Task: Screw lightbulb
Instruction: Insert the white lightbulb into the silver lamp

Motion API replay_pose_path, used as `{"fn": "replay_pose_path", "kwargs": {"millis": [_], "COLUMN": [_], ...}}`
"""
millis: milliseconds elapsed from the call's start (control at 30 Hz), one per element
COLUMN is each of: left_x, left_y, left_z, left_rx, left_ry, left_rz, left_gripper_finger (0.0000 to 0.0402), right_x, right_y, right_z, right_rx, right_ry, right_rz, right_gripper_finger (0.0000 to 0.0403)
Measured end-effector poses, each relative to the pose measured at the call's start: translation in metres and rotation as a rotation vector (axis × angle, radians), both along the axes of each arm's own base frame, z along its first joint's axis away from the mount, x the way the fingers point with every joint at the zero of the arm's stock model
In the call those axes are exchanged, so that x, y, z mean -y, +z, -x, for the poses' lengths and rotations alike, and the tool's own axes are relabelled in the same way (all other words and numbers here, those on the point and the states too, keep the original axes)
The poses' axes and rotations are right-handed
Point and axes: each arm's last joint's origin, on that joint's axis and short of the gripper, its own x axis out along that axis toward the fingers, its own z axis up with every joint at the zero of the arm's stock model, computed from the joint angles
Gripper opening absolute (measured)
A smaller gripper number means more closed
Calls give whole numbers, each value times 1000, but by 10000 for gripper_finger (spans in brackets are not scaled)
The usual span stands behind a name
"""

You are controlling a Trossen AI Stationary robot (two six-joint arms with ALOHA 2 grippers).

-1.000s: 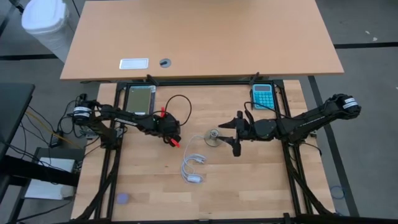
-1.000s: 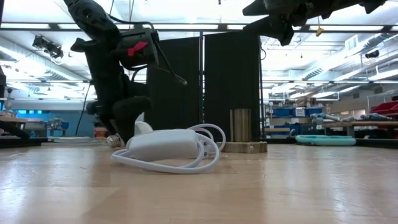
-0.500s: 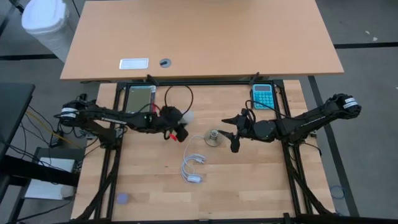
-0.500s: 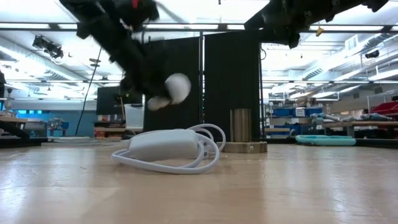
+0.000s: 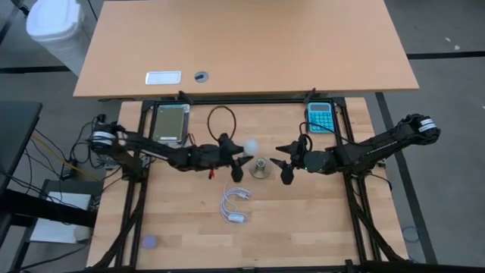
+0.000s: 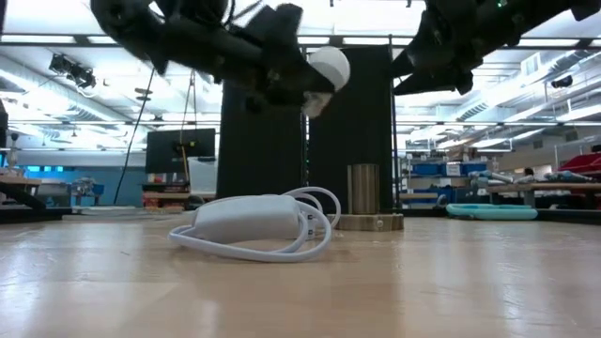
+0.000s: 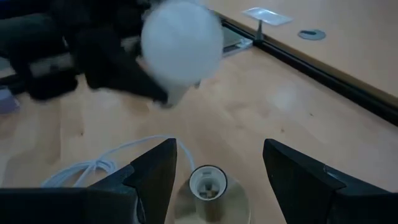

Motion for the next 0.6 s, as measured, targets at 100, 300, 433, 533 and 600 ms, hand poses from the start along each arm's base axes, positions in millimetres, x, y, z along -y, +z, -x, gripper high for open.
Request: {"fn": "replay_pose_path", "kwargs": {"millis": [100,300,433,533,600], "left_x": [3,7,7,8,9], "left_y": [-10,-28,-42,-46,-46], "left_z": [-9,-18,-26,-34,-40], "left_rx": [54,83,91,127,142], "left_ry": [-26,-64,-65,-68,-69], "left_rz": [-11,-54,-73,-104,-127], "left_gripper_finger": [169,169,169,170,170], "right_x": [5,15,19,20,21], "right_y": [-3,-6,-6,-6,-6], "right_z": [1,0,-1,-1,-1], "right_rx": [-29,-60,-63,-62,-67], "right_ry": [-36,-30,-20,-22,-17], "right_rz": [10,-33,-52,-59,-67], "right_gripper_finger": [242,242,242,242,242]}}
